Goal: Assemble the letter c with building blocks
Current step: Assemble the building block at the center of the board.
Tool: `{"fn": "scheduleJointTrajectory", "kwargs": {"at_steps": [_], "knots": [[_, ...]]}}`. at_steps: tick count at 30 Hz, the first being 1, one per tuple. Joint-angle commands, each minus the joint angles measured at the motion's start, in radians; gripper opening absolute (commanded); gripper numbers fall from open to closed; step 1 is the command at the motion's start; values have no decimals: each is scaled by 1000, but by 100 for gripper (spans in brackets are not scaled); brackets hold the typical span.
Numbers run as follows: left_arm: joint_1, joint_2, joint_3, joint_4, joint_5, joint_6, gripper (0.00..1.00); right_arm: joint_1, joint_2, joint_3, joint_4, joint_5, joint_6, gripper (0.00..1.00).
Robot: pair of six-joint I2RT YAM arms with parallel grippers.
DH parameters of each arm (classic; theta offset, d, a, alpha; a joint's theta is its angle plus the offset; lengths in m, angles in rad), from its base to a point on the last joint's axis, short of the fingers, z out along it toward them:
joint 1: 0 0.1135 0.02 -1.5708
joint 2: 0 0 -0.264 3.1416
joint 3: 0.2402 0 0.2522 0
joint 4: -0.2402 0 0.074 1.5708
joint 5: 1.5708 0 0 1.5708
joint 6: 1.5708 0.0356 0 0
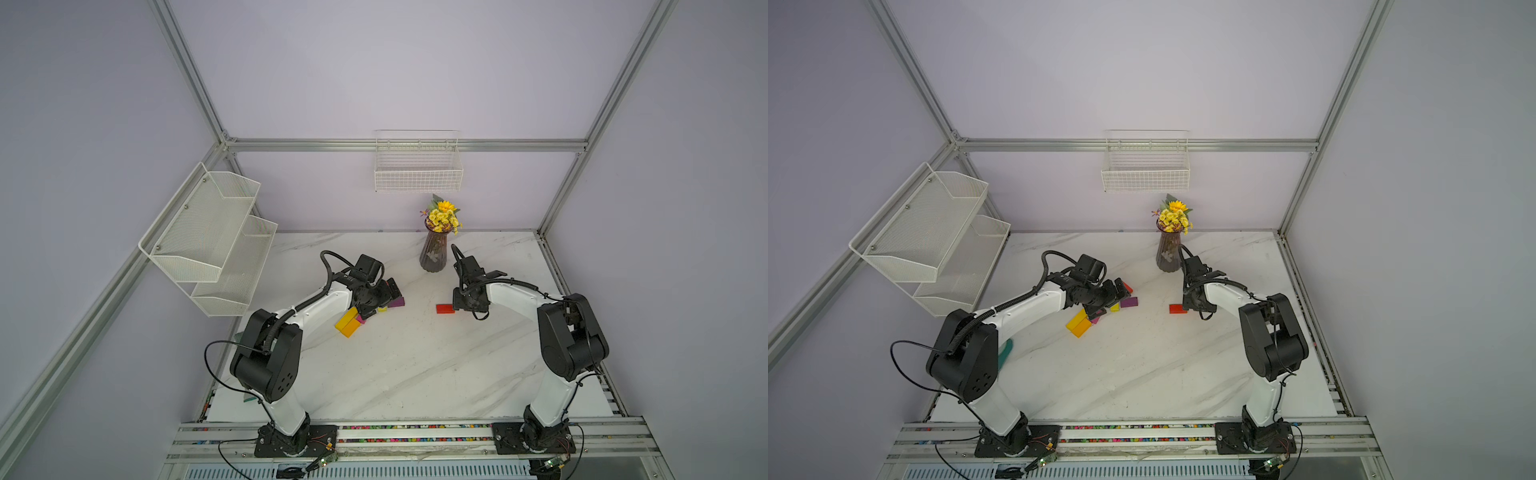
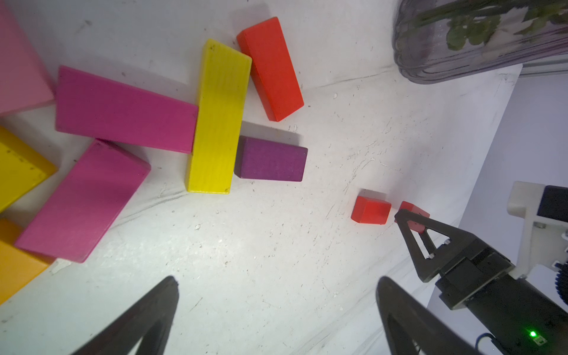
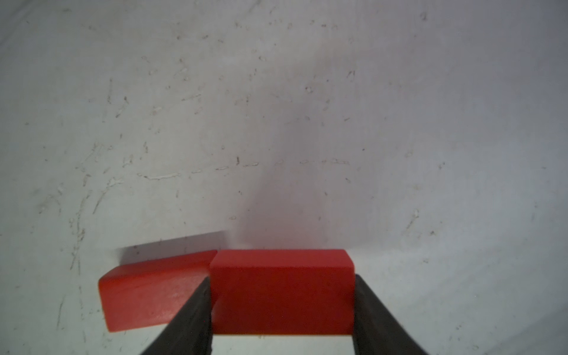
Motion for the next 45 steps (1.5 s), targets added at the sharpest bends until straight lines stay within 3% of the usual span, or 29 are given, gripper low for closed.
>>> {"fn": "scheduleJointTrajectory", "kwargs": {"at_steps": [1,33,45], "knots": [[-1,13,44,-1,14,-3,100,-18,10,-9,26,35,20,51],[-1,101,147,-23,40,28,100,-21,34,-48,50,-15,48,59],[-1,86,130,-18,36,28,100,-21,18,-58,47,-17,65,75]]}}
